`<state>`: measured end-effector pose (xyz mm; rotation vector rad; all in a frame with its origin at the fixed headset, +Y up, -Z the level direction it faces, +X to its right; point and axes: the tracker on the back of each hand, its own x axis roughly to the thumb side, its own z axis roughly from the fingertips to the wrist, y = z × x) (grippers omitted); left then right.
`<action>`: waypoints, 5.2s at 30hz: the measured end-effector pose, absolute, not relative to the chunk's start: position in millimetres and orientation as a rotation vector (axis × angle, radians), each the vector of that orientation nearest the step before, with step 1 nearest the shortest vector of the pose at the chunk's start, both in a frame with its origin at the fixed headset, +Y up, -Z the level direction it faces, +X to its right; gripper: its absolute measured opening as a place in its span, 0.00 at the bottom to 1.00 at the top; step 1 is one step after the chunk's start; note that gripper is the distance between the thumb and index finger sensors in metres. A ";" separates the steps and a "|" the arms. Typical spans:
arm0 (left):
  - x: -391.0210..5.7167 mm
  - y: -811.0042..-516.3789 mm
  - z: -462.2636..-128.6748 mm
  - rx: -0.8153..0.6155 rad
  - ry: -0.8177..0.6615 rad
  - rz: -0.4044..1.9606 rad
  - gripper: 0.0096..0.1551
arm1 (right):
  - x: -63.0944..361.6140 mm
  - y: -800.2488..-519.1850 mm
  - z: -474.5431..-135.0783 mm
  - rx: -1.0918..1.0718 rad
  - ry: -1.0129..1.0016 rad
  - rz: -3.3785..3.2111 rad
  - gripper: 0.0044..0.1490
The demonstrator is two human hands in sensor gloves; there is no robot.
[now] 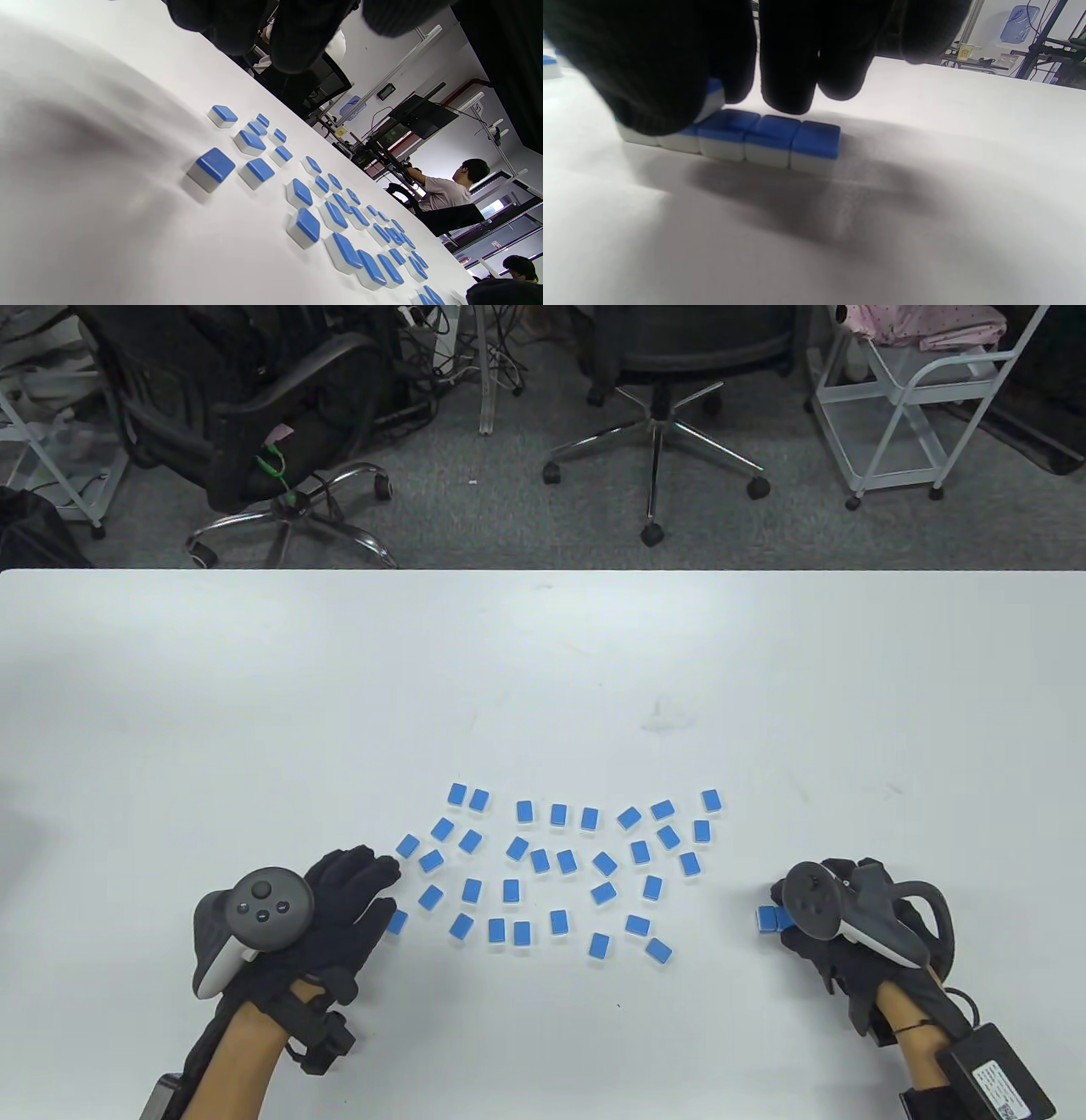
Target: Build mahjong tile wall
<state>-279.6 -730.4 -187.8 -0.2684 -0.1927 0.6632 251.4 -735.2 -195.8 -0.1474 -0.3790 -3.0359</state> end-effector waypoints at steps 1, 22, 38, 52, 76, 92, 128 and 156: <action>-279.5 -730.4 -187.8 -0.269 -0.193 0.664 0.38 | 251.2 -735.0 -195.8 -0.148 -0.380 -3.034 0.35; -282.1 -726.2 -186.4 -0.237 -0.195 0.670 0.38 | 236.1 -684.8 -195.1 -0.065 0.052 -3.097 0.34; -282.5 -724.9 -187.7 -0.236 -0.205 0.683 0.38 | 109.9 -730.8 -239.3 -0.204 -0.191 -2.575 0.37; -281.8 -724.2 -188.5 -0.234 -0.214 0.674 0.38 | 112.5 -740.6 -240.8 -0.235 -0.257 -2.559 0.34; -278.0 -727.7 -188.0 -0.253 -0.211 0.667 0.38 | 274.9 -724.4 -191.2 0.092 -0.270 -2.943 0.34; -280.5 -729.7 -187.7 -0.271 -0.188 0.672 0.38 | 260.7 -730.8 -187.1 -0.012 -0.216 -2.882 0.34; -282.9 -728.1 -186.8 -0.269 -0.187 0.668 0.38 | 260.4 -728.9 -184.8 -0.049 -0.277 -2.961 0.40; -282.5 -724.5 -188.5 -0.252 -0.208 0.672 0.38 | 125.5 -744.5 -285.9 0.036 -0.314 -2.625 0.34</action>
